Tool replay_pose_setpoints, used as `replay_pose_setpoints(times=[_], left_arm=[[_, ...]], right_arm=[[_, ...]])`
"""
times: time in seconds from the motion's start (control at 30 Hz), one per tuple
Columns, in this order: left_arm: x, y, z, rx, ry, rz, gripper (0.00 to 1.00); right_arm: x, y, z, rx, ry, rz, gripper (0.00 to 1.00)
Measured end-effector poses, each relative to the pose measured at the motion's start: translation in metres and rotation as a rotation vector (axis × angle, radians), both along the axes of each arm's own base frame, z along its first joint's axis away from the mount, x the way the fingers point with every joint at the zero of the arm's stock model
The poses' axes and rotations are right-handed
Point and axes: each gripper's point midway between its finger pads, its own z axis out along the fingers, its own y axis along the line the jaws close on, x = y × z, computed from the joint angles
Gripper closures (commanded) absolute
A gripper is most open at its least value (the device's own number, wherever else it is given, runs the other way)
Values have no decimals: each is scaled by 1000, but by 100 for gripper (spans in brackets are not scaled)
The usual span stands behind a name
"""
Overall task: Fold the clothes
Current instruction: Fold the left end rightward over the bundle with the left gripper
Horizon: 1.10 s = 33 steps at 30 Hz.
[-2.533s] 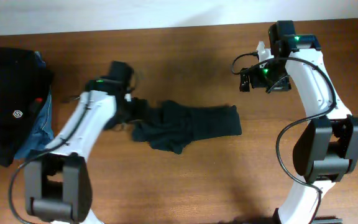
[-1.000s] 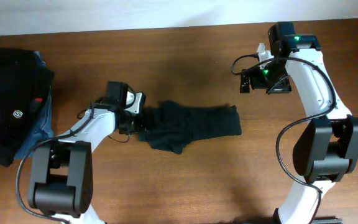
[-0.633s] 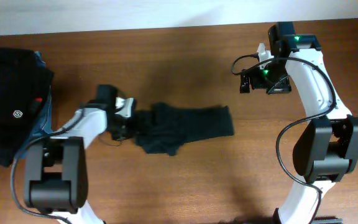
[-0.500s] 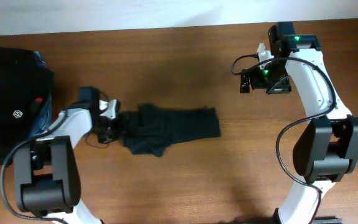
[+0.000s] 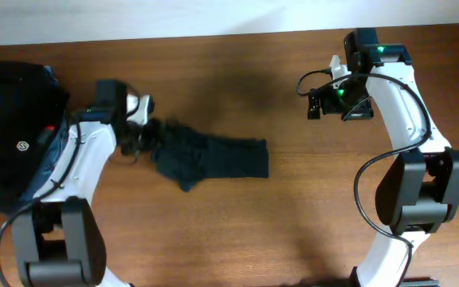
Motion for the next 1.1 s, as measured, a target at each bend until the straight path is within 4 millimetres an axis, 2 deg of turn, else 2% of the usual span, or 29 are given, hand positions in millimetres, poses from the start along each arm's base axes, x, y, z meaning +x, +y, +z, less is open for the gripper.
replay_pose_setpoints(times=[0.1,0.2,0.47,0.53,0.57,0.6,0.63,0.67,0.73,0.87,0.97,1.1], left_arm=[[14,-39,27,-6,-95,-95,99],[12,-80,37,-11,-150,-191,99],[-27,-190,41,57,-274,-452,99],[-33,-206,43,67,-300,-486,96],[-37,-212,43,73,-311,-501,87],[-42,-219,43,78,-319,-518,66],[-45,-224,43,81,-321,-527,25],[-50,-231,39,86,-322,-549,1],[-56,-239,26,99,-297,-573,1],[-60,-242,0,128,-244,-588,1],[-60,-241,-7,137,-233,-587,1],[-57,-241,-5,137,-244,-583,1]], right_arm=[[0,0,0,0,0,0,1],[0,0,0,0,0,0,1],[0,0,0,1,0,-1,1],[0,0,0,0,0,-1,1],[0,0,0,0,1,-2,1],[0,0,0,0,1,-1,1],[0,0,0,0,1,-1,1],[0,0,0,0,0,-1,1],[0,0,0,0,1,-2,1],[0,0,0,0,1,-1,1],[0,0,0,0,-2,-2,1],[3,0,0,1,-12,-4,1]])
